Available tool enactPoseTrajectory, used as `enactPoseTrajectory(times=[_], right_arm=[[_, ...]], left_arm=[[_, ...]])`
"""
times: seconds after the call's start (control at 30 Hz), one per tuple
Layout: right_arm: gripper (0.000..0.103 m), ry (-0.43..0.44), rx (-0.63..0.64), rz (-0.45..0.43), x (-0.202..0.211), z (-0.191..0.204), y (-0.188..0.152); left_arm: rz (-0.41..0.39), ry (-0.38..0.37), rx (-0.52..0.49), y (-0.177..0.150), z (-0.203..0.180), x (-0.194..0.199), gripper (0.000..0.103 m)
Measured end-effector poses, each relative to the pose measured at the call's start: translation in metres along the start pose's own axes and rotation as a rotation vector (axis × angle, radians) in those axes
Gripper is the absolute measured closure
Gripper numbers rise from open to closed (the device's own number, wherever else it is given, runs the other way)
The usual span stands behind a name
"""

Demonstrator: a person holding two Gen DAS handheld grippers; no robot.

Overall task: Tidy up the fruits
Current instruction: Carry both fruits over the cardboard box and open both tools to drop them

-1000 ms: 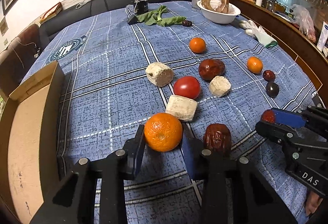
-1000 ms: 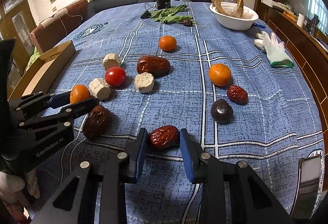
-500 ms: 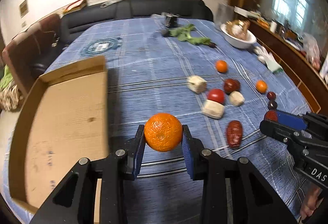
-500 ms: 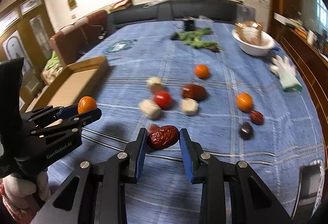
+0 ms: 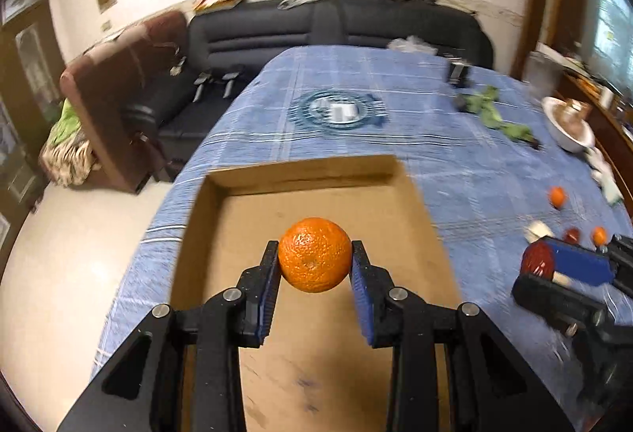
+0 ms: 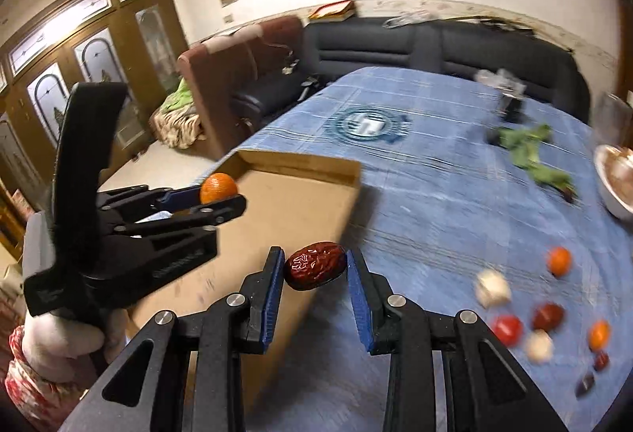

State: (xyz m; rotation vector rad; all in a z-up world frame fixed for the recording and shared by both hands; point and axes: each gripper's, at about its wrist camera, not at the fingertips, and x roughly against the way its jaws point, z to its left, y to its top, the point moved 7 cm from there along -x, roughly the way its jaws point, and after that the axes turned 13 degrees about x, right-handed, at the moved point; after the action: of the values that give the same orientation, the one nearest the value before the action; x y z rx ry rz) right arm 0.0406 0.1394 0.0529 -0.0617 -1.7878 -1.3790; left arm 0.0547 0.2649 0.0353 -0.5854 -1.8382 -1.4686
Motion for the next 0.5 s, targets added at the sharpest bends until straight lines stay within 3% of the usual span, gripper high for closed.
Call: enactPoseTrajectory(times=[0.27, 0.5], right_arm=[[0.068, -0.01, 0.048, 0.106, -0.097, 0.014, 0.033], [0.067, -0.019, 0.044, 0.18, -0.139, 0.006, 0.035]], left_arm=[[0.122, 0.03, 0.126, 0.027, 0.042, -0.069, 0.07], [0.18, 0.048, 0.162, 0.025, 0.056, -0.091, 0.07]])
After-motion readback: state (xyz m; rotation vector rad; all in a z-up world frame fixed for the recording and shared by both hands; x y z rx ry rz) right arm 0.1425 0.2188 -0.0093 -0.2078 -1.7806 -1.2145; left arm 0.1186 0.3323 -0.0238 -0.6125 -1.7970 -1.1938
